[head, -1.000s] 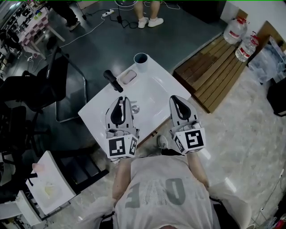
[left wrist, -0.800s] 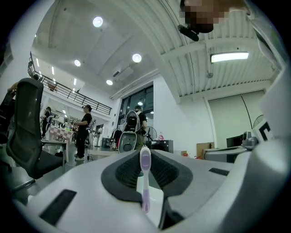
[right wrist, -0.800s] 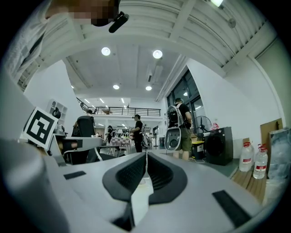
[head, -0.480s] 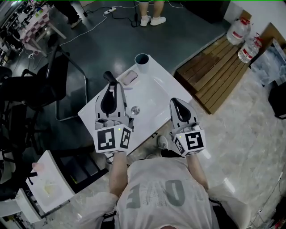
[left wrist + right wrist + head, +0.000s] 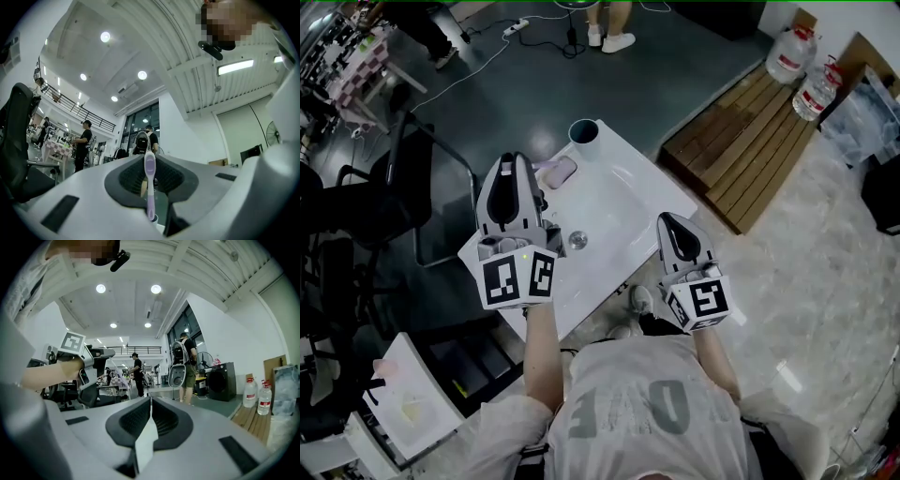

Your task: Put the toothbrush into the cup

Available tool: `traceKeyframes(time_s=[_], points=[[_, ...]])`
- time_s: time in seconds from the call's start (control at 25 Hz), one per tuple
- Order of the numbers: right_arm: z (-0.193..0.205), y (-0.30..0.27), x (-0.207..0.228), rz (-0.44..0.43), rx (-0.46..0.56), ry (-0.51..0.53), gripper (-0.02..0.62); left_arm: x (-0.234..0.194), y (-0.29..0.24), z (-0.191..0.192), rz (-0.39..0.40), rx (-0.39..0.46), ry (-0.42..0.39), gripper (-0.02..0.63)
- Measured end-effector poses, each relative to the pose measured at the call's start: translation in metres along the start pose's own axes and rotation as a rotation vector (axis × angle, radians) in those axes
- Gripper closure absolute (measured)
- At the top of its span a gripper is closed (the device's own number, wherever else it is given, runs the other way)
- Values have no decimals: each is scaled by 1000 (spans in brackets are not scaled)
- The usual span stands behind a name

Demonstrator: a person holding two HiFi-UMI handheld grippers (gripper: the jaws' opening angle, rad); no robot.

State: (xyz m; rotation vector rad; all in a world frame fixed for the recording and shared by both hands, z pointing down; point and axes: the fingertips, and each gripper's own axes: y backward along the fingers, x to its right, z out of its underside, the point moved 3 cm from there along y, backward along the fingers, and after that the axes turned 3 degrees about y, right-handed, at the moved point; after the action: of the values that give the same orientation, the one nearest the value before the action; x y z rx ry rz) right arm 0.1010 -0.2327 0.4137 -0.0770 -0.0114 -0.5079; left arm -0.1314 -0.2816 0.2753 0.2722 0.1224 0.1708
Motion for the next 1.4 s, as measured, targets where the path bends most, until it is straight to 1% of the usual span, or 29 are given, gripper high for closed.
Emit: traceKeyframes(time_s=[0.12,0.2,0.28,0.4,0.44,0.52,0.56,0.68,0.8,0.92,1.04,1.24,1.4], points=[[3,1,4,-4,-7,-4,563,6,5,-3,-7,-26,-81,534],[4,0,4,-15,-12,-8,563,9,13,-12,-6,-34,-130,534],[4,-1,1,-35,-15,-8,563,10,23,-31,-13,-24,-169,534],[1,-3,-12,-75,-6,-7,563,13,36,-68,-38,-28,-262,534],[0,-3,-18,-89,-2,-9,563,15,38,-82,-33,-17,-273,534],[-2,-5,-33,-117,5,-8,563,16,36,-105,-7,31,-243,532],[-2,-7,-42,-129,8,-5,563,16,34,-111,7,47,-225,534],[-5,-9,-63,-154,16,10,563,17,24,-112,42,54,-207,534],[-6,-7,-69,-157,16,28,563,23,14,-103,82,44,-172,532],[-3,-4,-63,-135,6,30,563,29,-1,-95,111,39,-154,534],[-1,-2,-49,-100,1,26,563,35,-18,-89,132,45,-143,532],[4,-3,-23,-49,-11,13,563,45,-49,-81,156,53,-140,534],[9,-7,-10,-27,-28,4,563,47,-78,-67,171,41,-137,534]])
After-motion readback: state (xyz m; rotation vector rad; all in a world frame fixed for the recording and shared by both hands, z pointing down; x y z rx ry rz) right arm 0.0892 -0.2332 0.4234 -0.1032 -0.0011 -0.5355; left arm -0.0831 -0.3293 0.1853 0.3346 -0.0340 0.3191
